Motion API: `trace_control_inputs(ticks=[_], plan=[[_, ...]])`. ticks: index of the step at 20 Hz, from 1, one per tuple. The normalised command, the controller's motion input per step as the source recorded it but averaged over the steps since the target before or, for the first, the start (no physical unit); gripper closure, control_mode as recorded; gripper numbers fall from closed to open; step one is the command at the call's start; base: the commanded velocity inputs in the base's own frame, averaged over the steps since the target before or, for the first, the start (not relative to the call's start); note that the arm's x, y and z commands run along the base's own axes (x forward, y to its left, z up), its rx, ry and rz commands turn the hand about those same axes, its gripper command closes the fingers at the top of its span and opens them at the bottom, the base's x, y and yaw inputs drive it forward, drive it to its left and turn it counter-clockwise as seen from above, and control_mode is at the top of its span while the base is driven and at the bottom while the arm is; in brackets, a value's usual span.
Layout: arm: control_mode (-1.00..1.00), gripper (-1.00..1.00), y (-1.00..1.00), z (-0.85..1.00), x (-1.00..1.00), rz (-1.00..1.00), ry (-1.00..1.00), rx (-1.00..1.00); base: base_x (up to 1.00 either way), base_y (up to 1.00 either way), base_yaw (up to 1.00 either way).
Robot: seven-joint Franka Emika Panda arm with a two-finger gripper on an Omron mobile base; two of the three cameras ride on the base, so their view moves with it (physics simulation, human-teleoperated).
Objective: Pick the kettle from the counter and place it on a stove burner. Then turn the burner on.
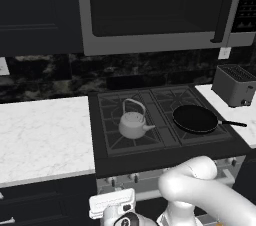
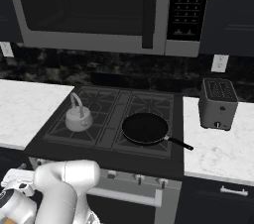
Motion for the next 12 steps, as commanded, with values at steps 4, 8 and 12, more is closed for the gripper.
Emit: trace_control_inputs(ticks=[4,8,12], plan=[[-1.00,-1.00,-0.51,0.00,0.20,0.00,0.02,0.16,0.00,0.00,0.00],[-1.00,-1.00,-0.32,0.00,0.23,0.00,0.00,0.09,0.00,0.00,0.00],[-1.00,-1.00,0.00,-0.03,0.21,0.00,0.00,0.01,0.00,0.00,0.00]])
